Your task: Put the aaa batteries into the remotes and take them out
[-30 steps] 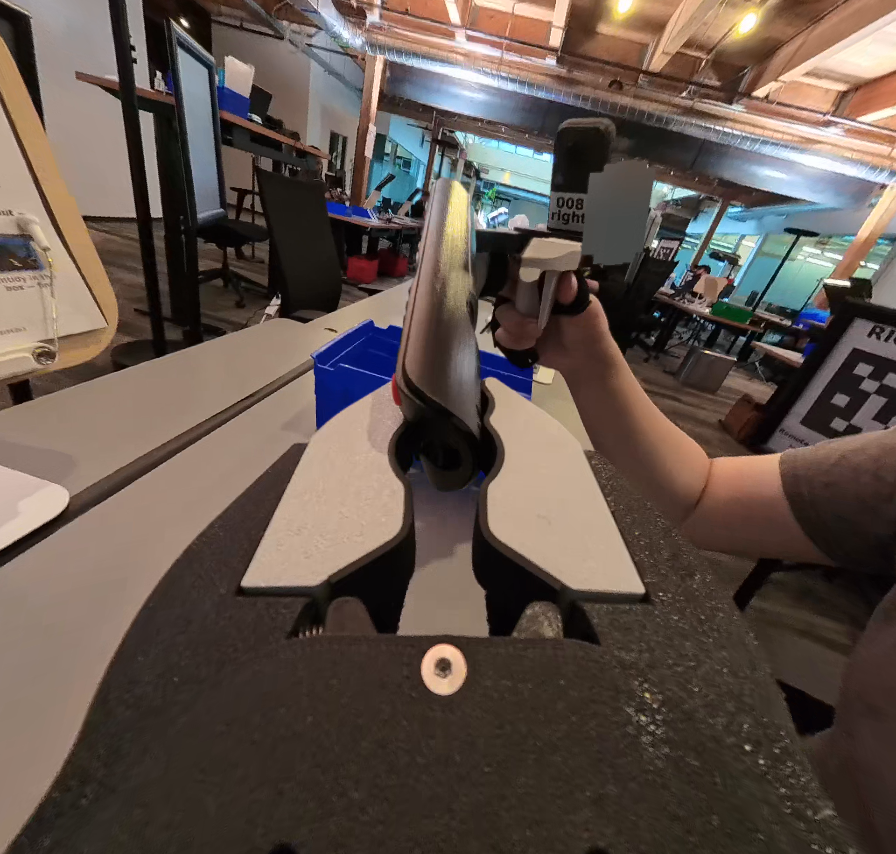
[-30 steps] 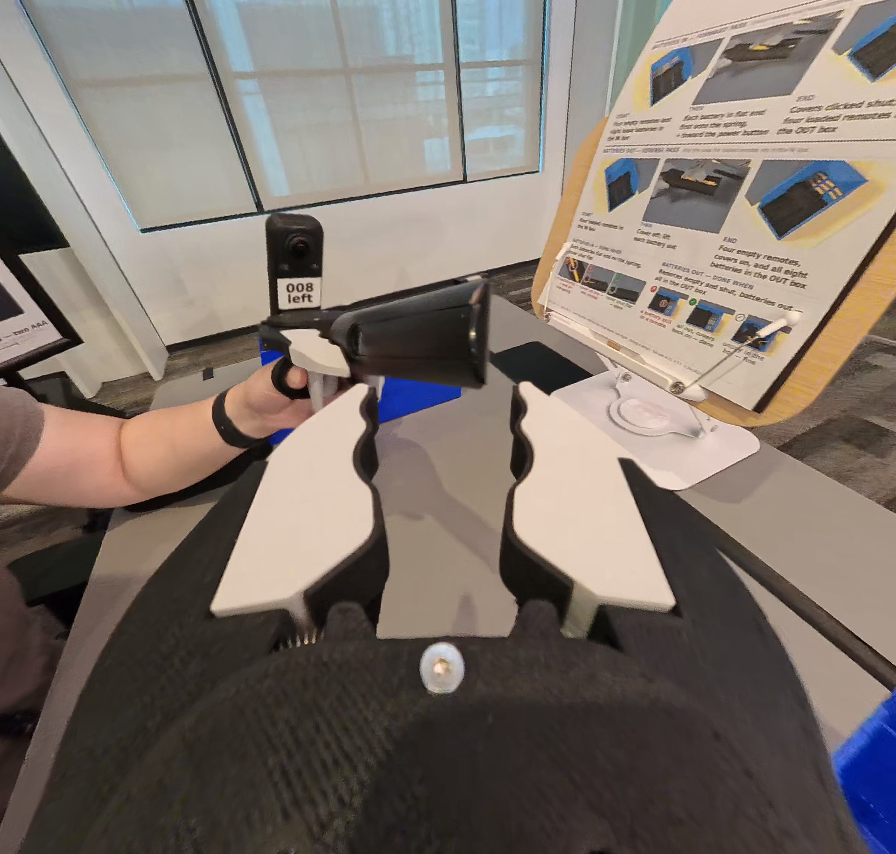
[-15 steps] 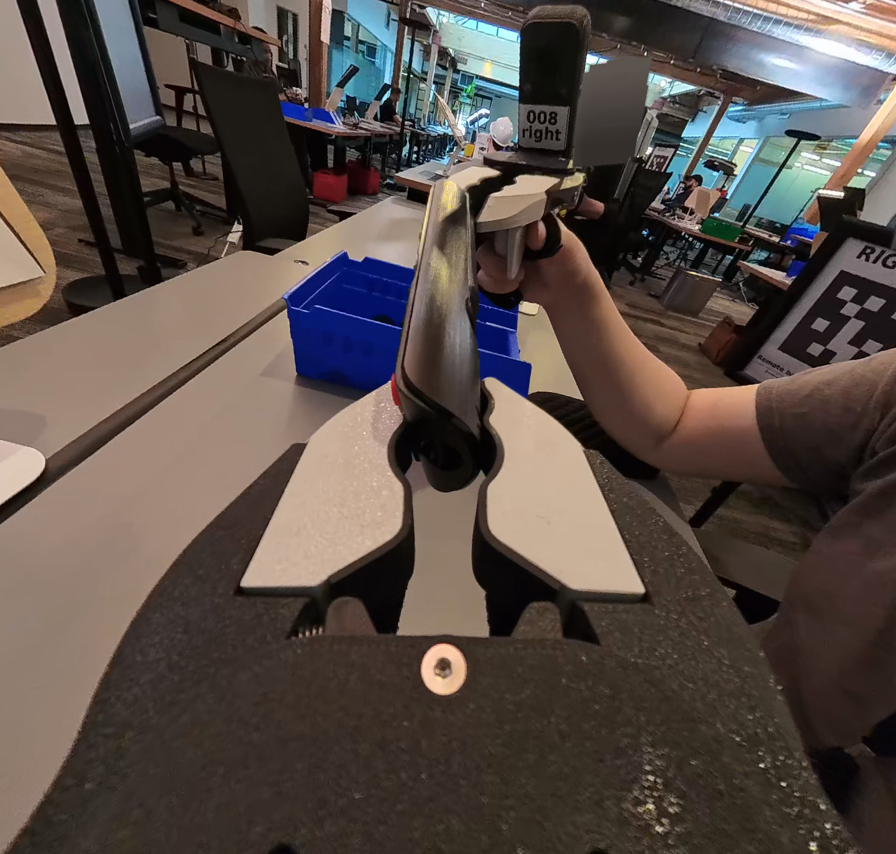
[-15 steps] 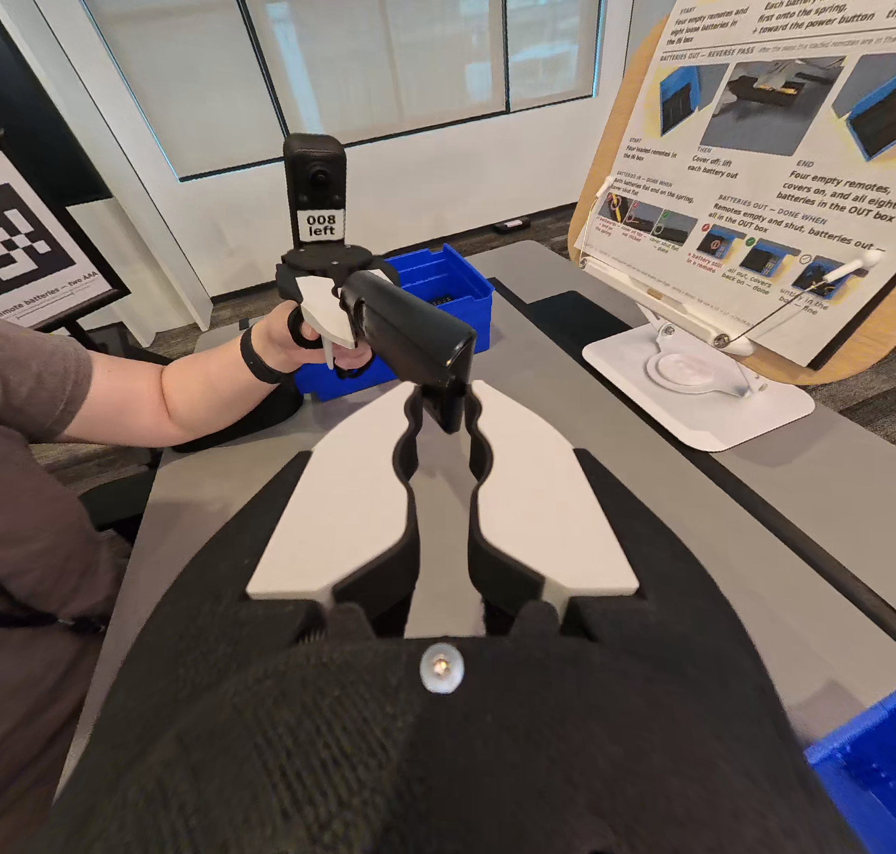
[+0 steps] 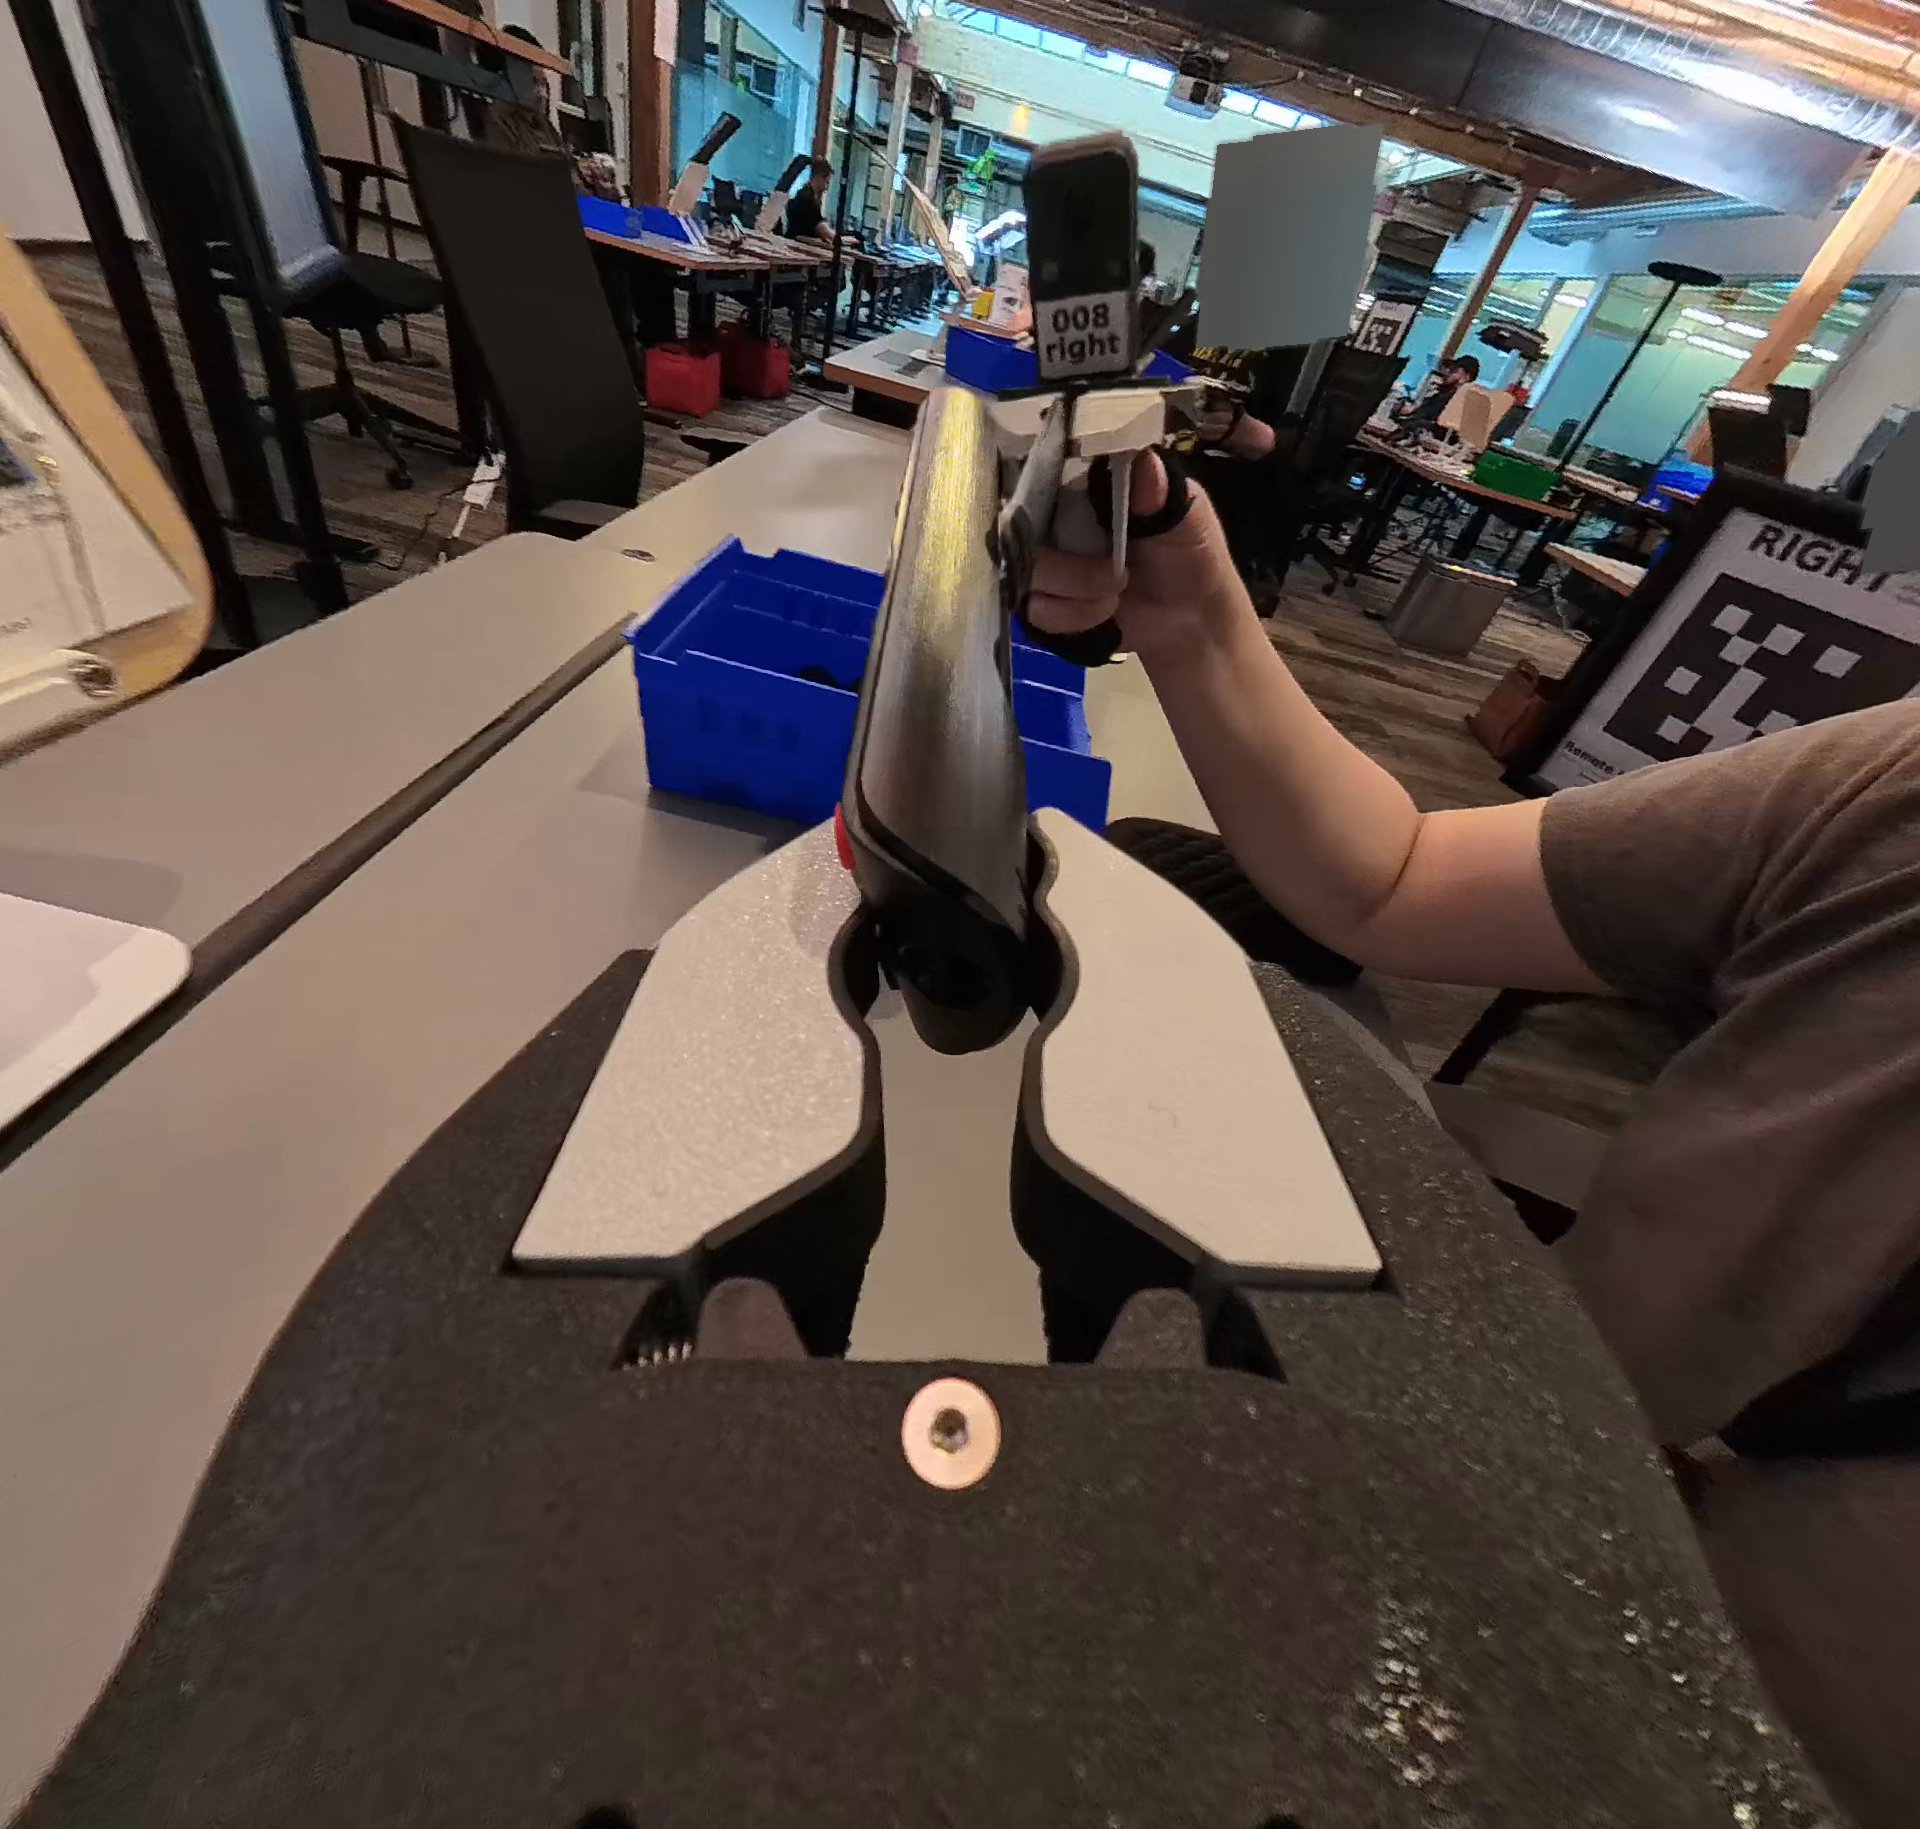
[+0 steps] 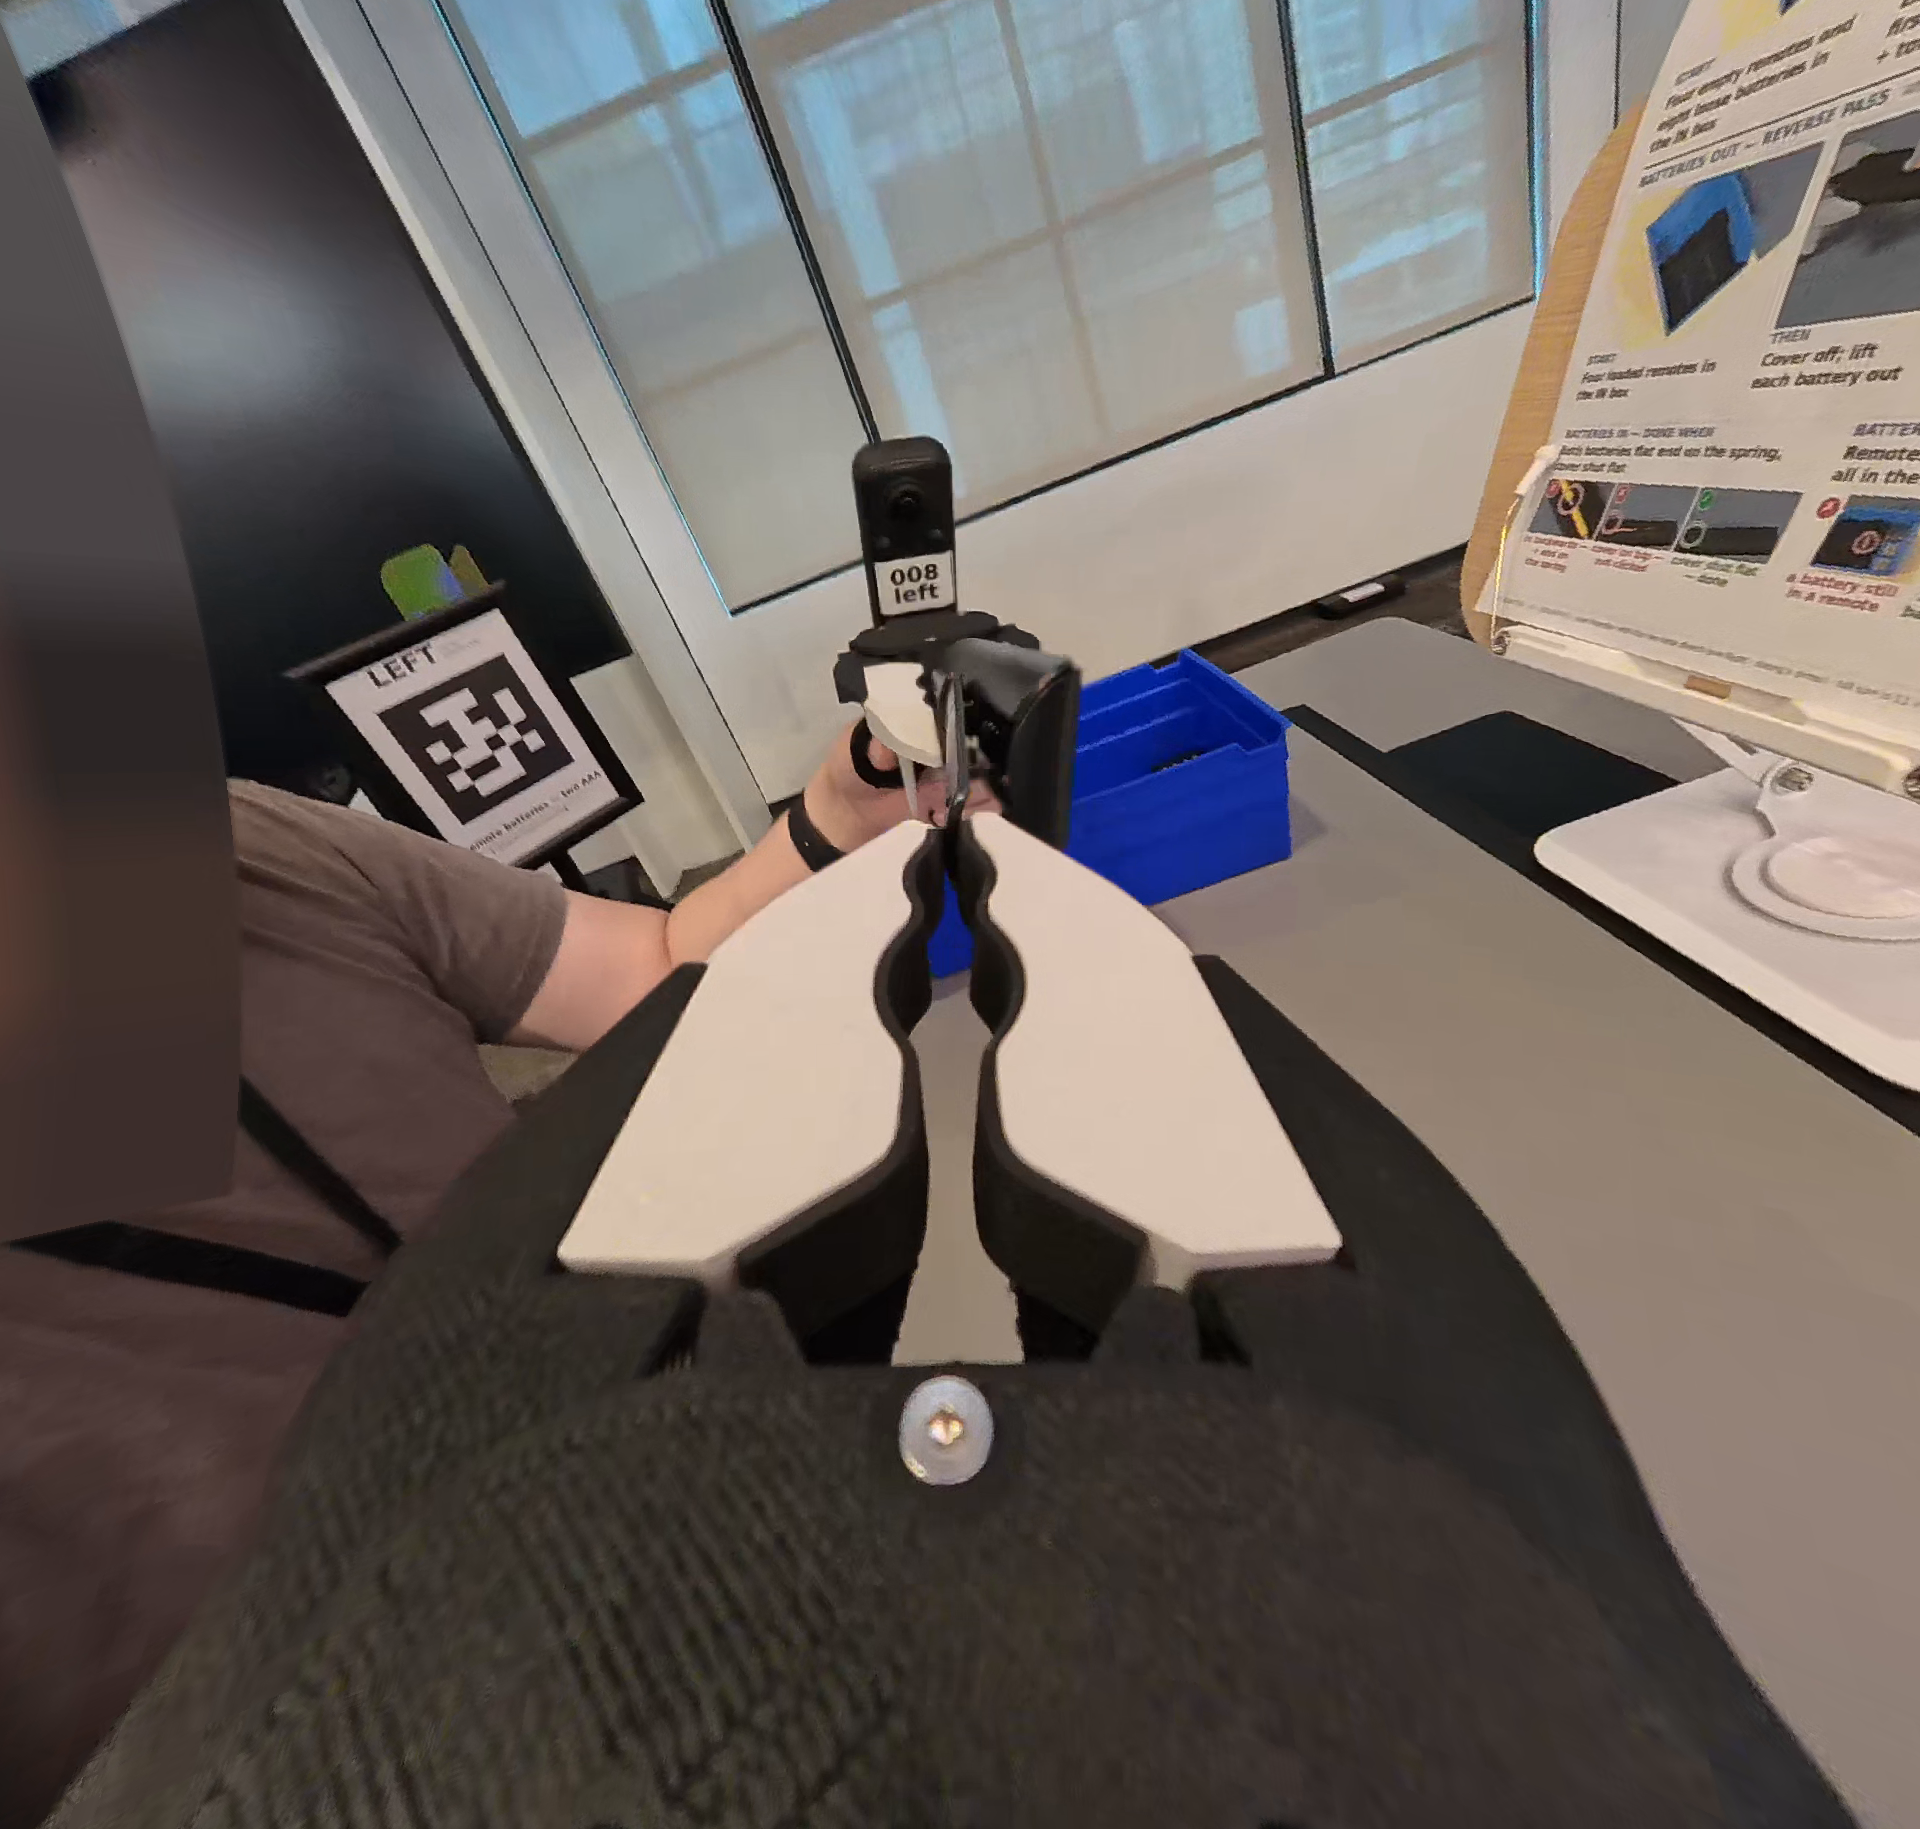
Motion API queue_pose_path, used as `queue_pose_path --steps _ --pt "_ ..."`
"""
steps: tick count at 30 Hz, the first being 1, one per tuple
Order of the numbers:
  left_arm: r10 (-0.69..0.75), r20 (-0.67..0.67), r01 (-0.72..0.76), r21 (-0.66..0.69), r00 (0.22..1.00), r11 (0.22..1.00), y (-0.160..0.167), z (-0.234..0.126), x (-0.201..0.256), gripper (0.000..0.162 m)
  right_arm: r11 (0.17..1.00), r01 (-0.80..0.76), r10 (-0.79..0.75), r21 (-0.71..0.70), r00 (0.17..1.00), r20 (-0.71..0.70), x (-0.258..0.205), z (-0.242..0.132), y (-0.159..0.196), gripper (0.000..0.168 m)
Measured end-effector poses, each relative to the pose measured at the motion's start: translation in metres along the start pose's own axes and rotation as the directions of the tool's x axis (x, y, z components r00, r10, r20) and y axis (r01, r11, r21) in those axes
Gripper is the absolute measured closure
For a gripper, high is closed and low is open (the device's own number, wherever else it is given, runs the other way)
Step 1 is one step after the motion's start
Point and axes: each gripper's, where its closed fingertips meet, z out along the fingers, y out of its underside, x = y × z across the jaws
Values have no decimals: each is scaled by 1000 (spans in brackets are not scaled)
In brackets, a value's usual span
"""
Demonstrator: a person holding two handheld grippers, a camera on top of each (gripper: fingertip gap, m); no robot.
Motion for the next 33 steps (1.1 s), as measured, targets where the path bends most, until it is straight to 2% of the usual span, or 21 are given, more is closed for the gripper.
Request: queue_pose_path --steps 3,5,8,11,13,16,20,24,29,33 --pt "15 69 -17 34 998 999 -12 -24 -9 139 996 -29 34 84 997 -64 4 -3 -10 166" --pt "50 180 -58 38 982 998 -20 -46 -22 139 985 -45 75 169 982 -175 13 -5 -15 166" --pt "81 329 -93 19 941 996 -28 -78 -38 139 959 -36 139 281 924 -356 27 -4 -3 166" --pt "50 356 -82 75 933 994 -37 -98 -41 139 910 -53 227 412 894 -386 27 0 15 166" --pt "45 362 -87 103 931 991 -41 -108 -41 139 888 -41 292 458 819 -494 43 -9 38 166" --pt "42 391 -100 128 919 987 -46 -120 -42 139 821 -44 467 570 627 -624 75 -35 87 166" --pt "65 354 -131 165 933 978 -59 -120 -25 139 691 -91 672 717 446 -591 98 -51 138 166" --pt "97 334 -156 153 937 976 -64 -117 -12 139 690 -42 711 723 230 -665 104 -65 173 166" --pt "104 310 -166 180 945 970 -70 -121 -1 139 526 -36 848 849 88 -522 102 -77 204 165" --pt "84 276 -150 227 957 962 -76 -129 5 139 427 -33 904 904 30 -426 98 -77 216 163"
